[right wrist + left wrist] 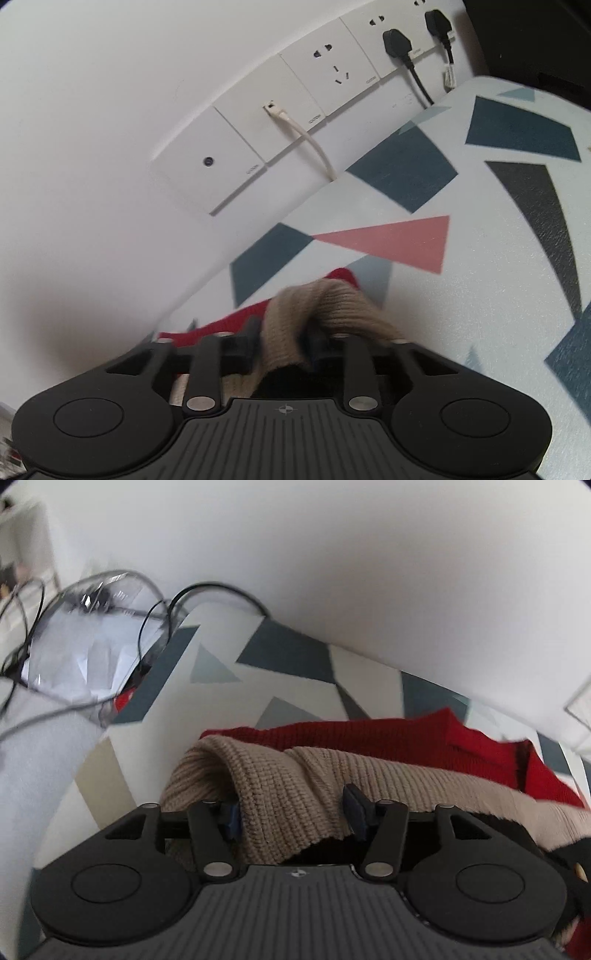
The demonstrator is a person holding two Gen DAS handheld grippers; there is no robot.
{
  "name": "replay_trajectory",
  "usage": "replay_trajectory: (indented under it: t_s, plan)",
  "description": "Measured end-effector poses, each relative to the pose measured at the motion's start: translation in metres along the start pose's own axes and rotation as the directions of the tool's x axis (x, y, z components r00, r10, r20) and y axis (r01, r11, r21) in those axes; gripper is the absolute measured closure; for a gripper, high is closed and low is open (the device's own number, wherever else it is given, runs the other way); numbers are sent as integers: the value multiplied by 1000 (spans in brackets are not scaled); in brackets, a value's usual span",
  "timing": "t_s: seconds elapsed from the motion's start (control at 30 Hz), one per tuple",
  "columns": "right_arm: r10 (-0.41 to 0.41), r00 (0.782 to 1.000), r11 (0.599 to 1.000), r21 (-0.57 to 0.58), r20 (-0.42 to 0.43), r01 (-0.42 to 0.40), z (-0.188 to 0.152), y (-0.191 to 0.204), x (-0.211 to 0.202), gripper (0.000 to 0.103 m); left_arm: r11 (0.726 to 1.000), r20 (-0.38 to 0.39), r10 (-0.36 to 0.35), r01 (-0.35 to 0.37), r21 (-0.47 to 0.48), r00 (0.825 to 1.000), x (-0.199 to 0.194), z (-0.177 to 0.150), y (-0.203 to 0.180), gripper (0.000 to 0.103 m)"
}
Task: Fold clothes
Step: 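Lift the hem with both grippers and fold it over the red body, then open both grippers and release the folded hem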
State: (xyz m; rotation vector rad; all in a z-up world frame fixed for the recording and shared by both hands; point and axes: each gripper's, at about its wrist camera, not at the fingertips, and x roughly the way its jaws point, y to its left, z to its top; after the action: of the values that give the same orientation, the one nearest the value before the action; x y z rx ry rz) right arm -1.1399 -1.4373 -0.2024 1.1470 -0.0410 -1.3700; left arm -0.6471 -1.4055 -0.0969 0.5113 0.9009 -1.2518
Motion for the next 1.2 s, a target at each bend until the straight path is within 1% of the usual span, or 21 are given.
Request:
replay_trajectory:
  t_s: [0.03,0.1,0.13,0.2,0.27,0.33,0.4,0.47,0.53,0.57,0.63,0.7,0.77,0.83,0.9,0.93,0.97,1.0,1.07,1.1,1.2]
  plan:
    - [13,1000,1000,18,2,-13,1,3,-6,48,999,9,-20,19,35,1000,-8,-1,-1,48]
    - [37,998,999,34,48,-38,-2,10,-29,45,993,32,-62,58,102,998,-25,-6,-1,44]
    - [48,997,999,19,66,-49,-4,15,-41,45,991,47,-70,64,115,996,-34,-9,2,44]
    - [56,994,998,-5,93,-56,-12,22,-66,45,996,89,-63,57,75,994,-47,-17,15,44]
    - [56,995,997,-52,84,-51,-24,33,-86,44,998,132,-53,50,25,990,-59,-26,27,44]
    - [41,998,989,-143,41,-34,-43,50,-98,43,994,144,-102,106,-18,984,-71,-36,39,44]
    - [16,1000,955,-296,-18,-21,-69,70,-103,42,991,153,-136,135,18,979,-82,-49,39,44]
    - [-33,998,877,-480,-54,3,-97,90,-101,43,985,154,-144,127,114,977,-90,-68,27,44]
    - [-88,994,808,-588,-67,32,-119,103,-92,43,968,111,-152,125,218,982,-88,-85,12,44]
    - [-98,992,795,-605,-75,33,-126,107,-87,43,956,82,-146,119,266,986,-82,-91,4,44]
    - [-104,990,790,-612,-95,25,-134,111,-74,44,932,46,-114,91,352,992,-65,-100,-12,44]
    - [-124,988,790,-611,-90,43,-136,116,-59,44,924,32,-103,83,374,994,-47,-95,-19,44]
    - [-144,985,789,-612,-96,56,-132,120,-42,44,926,24,-114,97,366,993,-29,-80,-25,44]
    - [-163,980,784,-618,-116,57,-123,125,-24,44,928,52,-101,75,366,994,-13,-54,-35,44]
    - [-161,981,765,-641,-106,56,-110,135,-8,44,940,136,-73,23,341,988,-4,-21,-44,45]
    - [-150,985,754,-655,-88,57,-101,141,-1,46,954,196,-54,-7,301,979,-4,0,-47,45]
    - [-127,991,749,-659,-49,63,-91,149,3,47,969,249,-37,-27,246,968,-5,20,-46,45]
    - [-100,995,759,-647,3,78,-78,156,5,50,980,286,-22,-36,196,958,-7,35,-43,45]
    - [-51,993,780,-616,106,106,-53,171,8,46,980,280,-18,-39,197,960,-12,36,-36,41]
    - [-43,990,795,-595,136,116,-45,173,8,45,978,270,-18,-39,206,963,-14,33,-32,37]
    - [-36,987,819,-562,157,119,-28,174,3,43,972,241,-17,-40,232,970,-20,27,-21,34]
